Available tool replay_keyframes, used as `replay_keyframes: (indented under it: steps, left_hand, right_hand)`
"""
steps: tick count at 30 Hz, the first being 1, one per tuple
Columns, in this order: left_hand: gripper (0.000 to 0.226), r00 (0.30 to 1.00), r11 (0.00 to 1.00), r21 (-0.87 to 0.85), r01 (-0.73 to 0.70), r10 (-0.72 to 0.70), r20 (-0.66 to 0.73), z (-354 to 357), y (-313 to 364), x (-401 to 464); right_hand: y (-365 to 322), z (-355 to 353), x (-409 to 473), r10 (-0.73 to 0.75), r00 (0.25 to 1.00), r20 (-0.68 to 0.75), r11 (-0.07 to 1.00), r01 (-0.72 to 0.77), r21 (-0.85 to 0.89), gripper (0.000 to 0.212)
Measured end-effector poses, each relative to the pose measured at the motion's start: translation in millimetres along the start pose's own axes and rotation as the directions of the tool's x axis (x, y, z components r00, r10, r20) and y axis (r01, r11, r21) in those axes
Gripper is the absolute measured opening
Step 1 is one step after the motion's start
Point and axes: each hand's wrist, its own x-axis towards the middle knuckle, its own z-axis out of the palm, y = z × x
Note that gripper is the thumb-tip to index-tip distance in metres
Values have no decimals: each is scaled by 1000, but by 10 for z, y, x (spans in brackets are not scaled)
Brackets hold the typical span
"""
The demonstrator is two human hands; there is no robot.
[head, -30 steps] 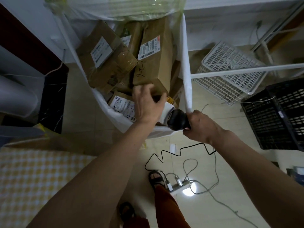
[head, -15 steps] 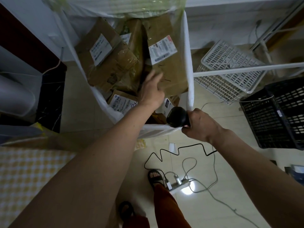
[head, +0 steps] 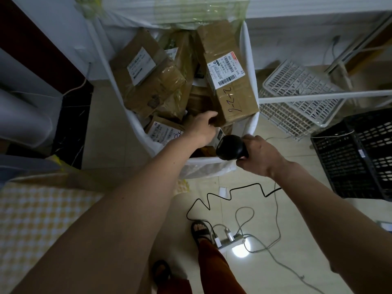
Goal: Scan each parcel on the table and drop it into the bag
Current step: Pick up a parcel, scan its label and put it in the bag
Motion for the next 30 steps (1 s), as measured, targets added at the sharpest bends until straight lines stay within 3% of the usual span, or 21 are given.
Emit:
replay_keyframes:
  steps: [3, 5, 9, 12, 15, 20, 23, 30]
  left_hand:
    - [42, 998, 994, 103, 37, -42, 40, 82, -128, -26]
    - [34, 988, 969, 244, 40, -75, 136, 180, -218, -102]
    - [30, 841, 847, 530, 30, -309, 445, 425, -452, -264]
    - [11, 782, 847, 522, 100, -391, 485, 366, -492, -228]
    - [21, 801, 885, 432, 175, -383, 461, 277, -428, -176]
    - [27, 906, 946, 241, 217, -287, 312, 308, -459, -168]
    - [21, 937, 961, 128, 245, -268, 223, 197, -441, -215]
    - [15, 985, 955, 250, 161, -173, 25, -257, -546, -558]
  right_hand:
    - [-55, -72, 25, 10, 999, -42, 998, -8, 61, 34]
    - [-79, -107, 55, 41, 999, -26, 994, -38, 100, 34]
    - [-58, -72, 105, 76, 994, 84, 996, -78, 30, 33]
    - [-130, -49, 121, 58, 992, 108, 998, -57, -17, 29]
    - [-174, -67, 149, 39, 994, 102, 999, -38, -16, 28]
    - [-175, -113, 127, 62, 992, 108, 996, -69, 61, 25]
    - [-308, -163, 91, 37, 995, 89, 989, -49, 141, 24]
    - [-829, -250, -35, -61, 997, 43, 949, 44, 311, 15]
